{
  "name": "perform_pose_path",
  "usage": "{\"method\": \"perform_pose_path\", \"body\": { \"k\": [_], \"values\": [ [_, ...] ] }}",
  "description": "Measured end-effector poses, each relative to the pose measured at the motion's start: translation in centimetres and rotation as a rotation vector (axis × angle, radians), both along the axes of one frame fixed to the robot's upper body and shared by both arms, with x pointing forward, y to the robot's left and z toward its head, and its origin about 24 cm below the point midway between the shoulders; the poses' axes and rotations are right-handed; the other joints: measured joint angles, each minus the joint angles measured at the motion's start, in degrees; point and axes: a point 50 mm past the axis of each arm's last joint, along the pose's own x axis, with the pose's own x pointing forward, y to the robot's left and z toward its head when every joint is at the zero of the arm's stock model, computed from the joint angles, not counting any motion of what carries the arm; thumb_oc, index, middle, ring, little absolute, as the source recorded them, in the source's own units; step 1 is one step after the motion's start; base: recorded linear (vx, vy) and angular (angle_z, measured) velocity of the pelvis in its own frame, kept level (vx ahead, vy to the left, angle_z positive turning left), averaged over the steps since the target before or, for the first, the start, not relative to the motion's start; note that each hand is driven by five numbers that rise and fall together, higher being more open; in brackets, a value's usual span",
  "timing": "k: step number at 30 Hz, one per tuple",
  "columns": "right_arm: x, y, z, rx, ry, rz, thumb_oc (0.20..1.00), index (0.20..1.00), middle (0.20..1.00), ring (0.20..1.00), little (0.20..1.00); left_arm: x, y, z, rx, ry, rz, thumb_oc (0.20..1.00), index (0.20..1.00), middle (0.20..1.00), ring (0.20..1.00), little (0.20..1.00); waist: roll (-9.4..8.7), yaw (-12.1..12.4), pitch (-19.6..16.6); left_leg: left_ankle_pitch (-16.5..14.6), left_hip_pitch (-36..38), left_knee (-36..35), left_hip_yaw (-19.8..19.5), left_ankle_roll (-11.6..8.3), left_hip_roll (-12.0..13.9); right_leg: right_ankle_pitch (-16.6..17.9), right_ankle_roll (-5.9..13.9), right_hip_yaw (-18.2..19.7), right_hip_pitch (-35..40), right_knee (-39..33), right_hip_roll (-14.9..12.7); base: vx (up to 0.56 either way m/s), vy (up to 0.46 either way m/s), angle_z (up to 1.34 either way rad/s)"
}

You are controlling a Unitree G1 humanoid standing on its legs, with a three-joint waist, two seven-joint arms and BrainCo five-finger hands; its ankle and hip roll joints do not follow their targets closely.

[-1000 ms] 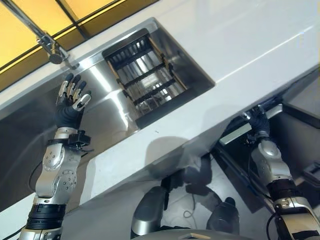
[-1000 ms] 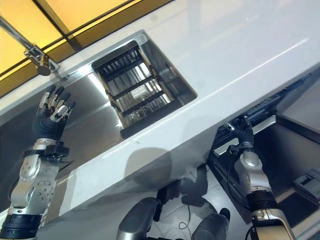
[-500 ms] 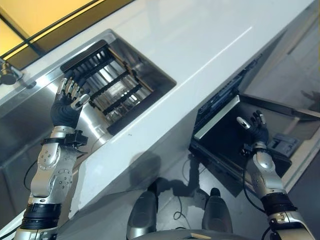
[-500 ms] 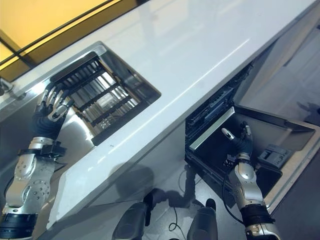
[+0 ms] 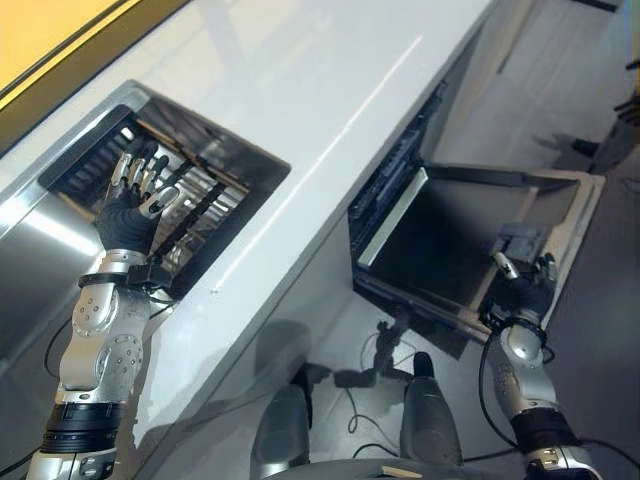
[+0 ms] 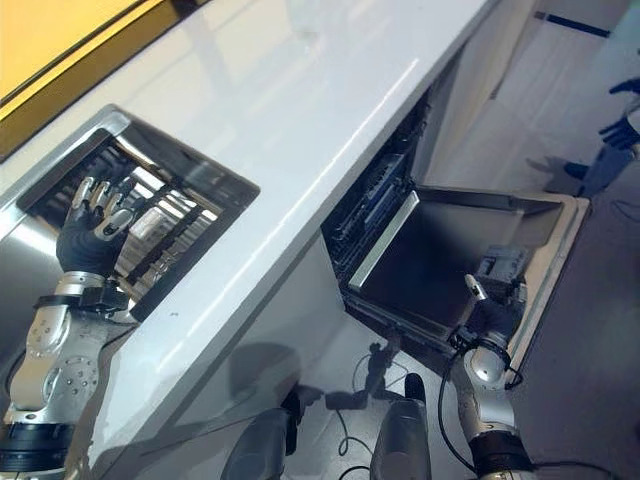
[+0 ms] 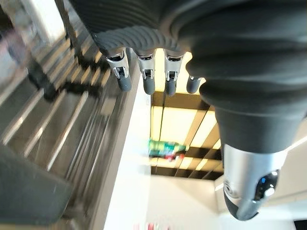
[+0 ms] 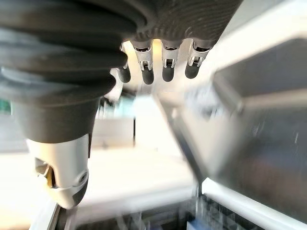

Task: Pick up plates and place into dishwasher.

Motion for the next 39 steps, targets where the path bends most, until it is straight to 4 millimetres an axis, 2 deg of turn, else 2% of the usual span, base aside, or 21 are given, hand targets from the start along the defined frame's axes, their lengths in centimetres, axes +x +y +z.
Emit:
{"method": "perform_pose_path", "body": {
  "k": [5,11,16,20,21,25,27,28,29,33,36,37,39],
  "values": [
    [-1.4,-0.3,-1.8,0.044,0.078,-0.172,1.0,1.0,1.0,1.0,1.0,-0.1,-0.1,-0.1,-0.004,-0.007,-0.001,1.0,1.0,1.0,1.0,1.0,1.38,-1.0,0.7,-0.4,1.0,-0.4,1.6,0.74,-1.2,2.1,0.93,2.0,0.7,-3.4,-1.1,-0.02,0.098,-0.23],
    [-2.8,-1.0,-3.6,0.045,0.188,-0.32,1.0,1.0,1.0,1.0,1.0,0.1,-1.3,-0.6,-0.034,-0.028,-0.03,1.0,1.0,1.0,1.0,1.0,4.76,-1.5,1.3,-1.2,1.8,-0.4,2.9,2.2,-3.8,4.6,1.76,4.2,1.1,-7.0,-3.3,0.0,0.172,-0.22],
    [-2.7,-2.3,-3.8,0.039,0.201,-0.359,1.0,1.0,1.0,1.0,1.0,0.2,-2.7,-1.3,-0.075,-0.036,-0.051,1.0,1.0,1.0,1.0,1.0,7.21,-3.0,2.0,-2.3,-1.7,2.4,3.5,3.92,-7.1,5.5,1.91,6.7,-2.4,-6.7,-5.7,-0.1,0.153,-0.12],
    [-1.6,-2.8,-3.2,0.112,0.118,-0.375,1.0,1.0,1.0,1.0,1.0,0.5,-3.1,-0.3,-0.102,-0.11,-0.033,1.0,1.0,1.0,1.0,1.0,9.56,-3.7,5.4,-2.5,-5.8,5.6,3.4,4.21,-6.9,5.5,2.02,7.7,-6.7,-3.8,-5.0,-0.15,0.035,-0.01],
    [-1.2,-3.1,-2.9,0.126,0.097,-0.384,1.0,1.0,1.0,1.0,1.0,0.5,-3.0,0.1,-0.107,-0.137,-0.018,1.0,1.0,1.0,1.0,1.0,10.11,-3.9,6.0,-2.6,-7.0,6.5,3.8,4.2,-7.0,5.4,2.01,7.9,-8.2,-2.9,-4.9,-0.15,0.008,-0.15],
    [0.4,-3.5,-1.7,0.208,0.01,-0.435,1.0,1.0,1.0,1.0,1.0,0.1,-1.9,1.4,-0.112,-0.212,0.05,1.0,1.0,1.0,1.0,1.0,10.18,-4.4,5.9,-3.1,-12.2,9.8,4.8,4.43,-7.2,5.3,2.21,8.3,-14.0,-0.1,-5.0,-0.06,0.082,-0.13],
    [1.3,-3.7,-0.5,0.239,-0.058,-0.471,1.0,1.0,1.0,1.0,1.0,0.1,-1.7,1.9,-0.117,-0.241,0.071,1.0,1.0,1.0,1.0,1.0,10.41,-3.7,5.9,-3.2,-13.8,10.5,5.3,4.56,-7.0,5.3,2.26,9.3,-16.2,1.3,-4.8,-0.02,0.091,-0.19],
    [1.6,-3.9,0.1,0.259,-0.085,-0.5,1.0,1.0,1.0,1.0,1.0,0.0,-1.6,2.3,-0.108,-0.254,0.071,1.0,1.0,1.0,1.0,1.0,10.54,-3.1,5.9,-3.3,-15.0,11.3,6.1,4.48,-6.7,5.0,1.81,10.3,-18.7,5.1,-4.0,0.0,0.046,-0.15],
    [2.2,-4.1,0.9,0.27,-0.115,-0.518,1.0,1.0,1.0,1.0,1.0,-0.1,-1.6,2.7,-0.091,-0.263,0.067,1.0,1.0,1.0,1.0,1.0,10.38,-2.7,5.8,-3.4,-16.2,12.1,6.5,4.2,-6.8,4.3,2.2,11.1,-21.1,7.5,-3.8,0.01,0.034,-0.11],
    [5.0,-4.6,5.0,0.264,-0.253,-0.488,1.0,1.0,1.0,1.0,1.0,-0.5,-2.3,1.6,-0.12,-0.249,0.056,1.0,1.0,1.0,1.0,1.0,13.06,-2.6,3.8,-3.7,-18.2,12.9,6.3,4.18,-7.4,3.9,2.58,11.4,-24.3,8.5,-3.5,0.0,0.048,-0.18],
    [5.7,-5.0,7.4,0.216,-0.334,-0.466,1.0,1.0,1.0,1.0,1.0,-0.6,-2.7,1.8,-0.111,-0.262,0.044,1.0,1.0,1.0,1.0,1.0,14.34,-2.6,2.8,-4.1,-20.3,14.0,6.9,3.85,-7.8,3.5,2.58,13.0,-27.6,11.5,-3.3,0.0,0.016,-0.02],
    [5.9,-5.4,8.3,0.195,-0.36,-0.462,1.0,1.0,1.0,1.0,1.0,-0.6,-2.6,1.8,-0.107,-0.266,0.056,1.0,1.0,1.0,1.0,1.0,15.06,-1.9,2.3,-4.0,-21.6,14.1,6.9,3.95,-8.0,3.5,2.56,13.3,-29.3,11.7,-3.1,-0.05,-0.005,-0.07],
    [6.2,-5.8,9.4,0.176,-0.401,-0.434,1.0,1.0,1.0,1.0,1.0,-0.6,-2.7,1.9,-0.103,-0.27,0.066,1.0,1.0,1.0,1.0,1.0,15.3,-1.0,2.1,-4.1,-22.7,14.6,7.4,3.79,-8.4,3.2,2.72,14.1,-31.1,13.2,-3.0,-0.02,-0.003,-0.05]
  ]
}}
